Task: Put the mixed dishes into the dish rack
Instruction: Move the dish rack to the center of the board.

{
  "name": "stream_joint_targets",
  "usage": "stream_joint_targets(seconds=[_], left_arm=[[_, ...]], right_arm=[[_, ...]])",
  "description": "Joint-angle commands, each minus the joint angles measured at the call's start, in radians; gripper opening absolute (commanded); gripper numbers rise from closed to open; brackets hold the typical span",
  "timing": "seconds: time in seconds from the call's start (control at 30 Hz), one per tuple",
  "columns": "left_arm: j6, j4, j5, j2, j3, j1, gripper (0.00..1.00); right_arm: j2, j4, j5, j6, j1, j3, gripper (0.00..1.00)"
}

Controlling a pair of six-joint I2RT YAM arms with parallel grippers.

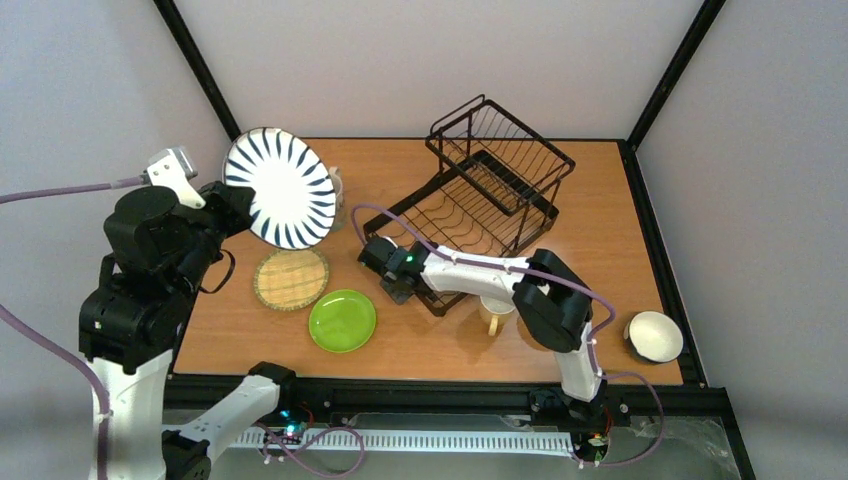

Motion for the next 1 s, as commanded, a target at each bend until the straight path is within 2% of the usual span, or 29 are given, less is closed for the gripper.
stream_joint_targets(seconds=[0.0, 0.37, 0.97], left_arm=[[-0.025, 0.089, -0.009, -0.004, 0.059, -0.007, 0.0], [0.045, 0.116, -0.007, 0.011, 0.086, -0.007, 0.0], [0.094, 0.168, 0.002, 0.025, 0.072, -0.007, 0.0]], right_arm=[[-0.099, 0.009, 0.166, -0.096, 0.044, -0.027, 0.02], [-0.134, 0.024, 0.185, -0.109, 0.115, -0.07, 0.02], [-0.159, 0.017, 0.205, -0.075, 0.144, -0.122, 0.02]])
